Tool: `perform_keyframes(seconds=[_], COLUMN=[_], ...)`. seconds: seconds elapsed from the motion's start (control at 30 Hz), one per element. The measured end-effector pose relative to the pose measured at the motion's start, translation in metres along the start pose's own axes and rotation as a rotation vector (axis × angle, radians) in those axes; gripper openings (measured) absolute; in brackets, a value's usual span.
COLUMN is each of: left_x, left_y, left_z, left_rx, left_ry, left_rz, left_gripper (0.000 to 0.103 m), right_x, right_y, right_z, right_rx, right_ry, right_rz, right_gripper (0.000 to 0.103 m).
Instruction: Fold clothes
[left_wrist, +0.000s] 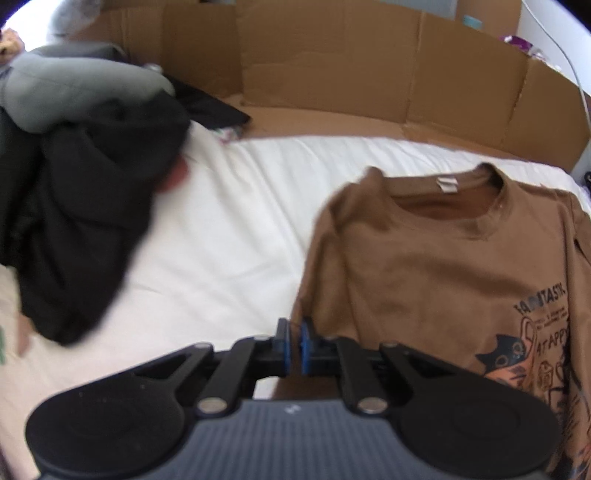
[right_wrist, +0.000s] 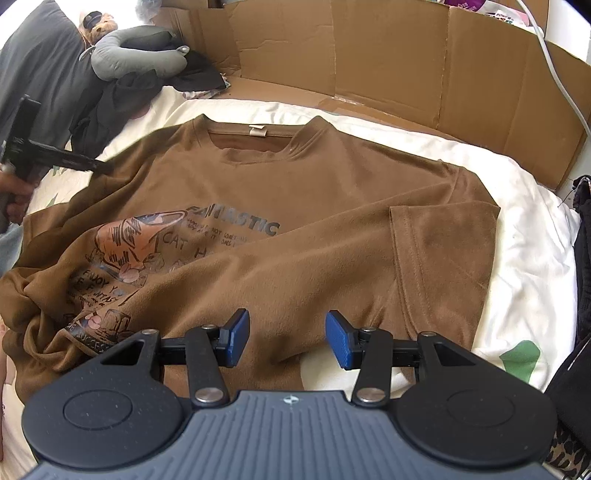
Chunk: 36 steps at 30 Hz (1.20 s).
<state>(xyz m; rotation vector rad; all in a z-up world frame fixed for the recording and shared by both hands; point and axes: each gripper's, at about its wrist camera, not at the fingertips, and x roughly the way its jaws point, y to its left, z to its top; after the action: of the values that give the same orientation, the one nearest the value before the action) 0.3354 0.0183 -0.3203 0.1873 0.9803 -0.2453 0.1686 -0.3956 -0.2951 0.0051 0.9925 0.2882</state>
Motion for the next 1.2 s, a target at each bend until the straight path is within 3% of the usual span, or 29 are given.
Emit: perform_keyframes(seconds=[0.23, 0.7, 1.03, 1.2], left_x=[0.013, 0.050, 0.055, 0.062], left_y=[0.044, 0.054, 0.059, 0.061], left_z=[0.012, 0.040, 0.036, 0.034], left_rx=[-0.061, -0.003, -0.015, -0.034], left_ry=[-0.024, -0.026, -0.020, -0.011], left_rz=[0.058, 0.130, 0.117, 0.094], left_gripper=[0.006, 0.006, 0.006, 0.014], right_x=[0.002, 0.020, 0.048, 0.076], right_y=[0.000, -0.013, -0.070, -0.102], right_z=[0.009, 0.027, 0.076, 0.098], right_rx=[0.000, -0.014, -0.041, -0.034], right_ry=[-0.021, -0.070, -0.154, -0.144], right_rz=[-0.008, -0.054, -0.219, -0.317], right_gripper=[0.053, 0.053, 0.053, 0.053])
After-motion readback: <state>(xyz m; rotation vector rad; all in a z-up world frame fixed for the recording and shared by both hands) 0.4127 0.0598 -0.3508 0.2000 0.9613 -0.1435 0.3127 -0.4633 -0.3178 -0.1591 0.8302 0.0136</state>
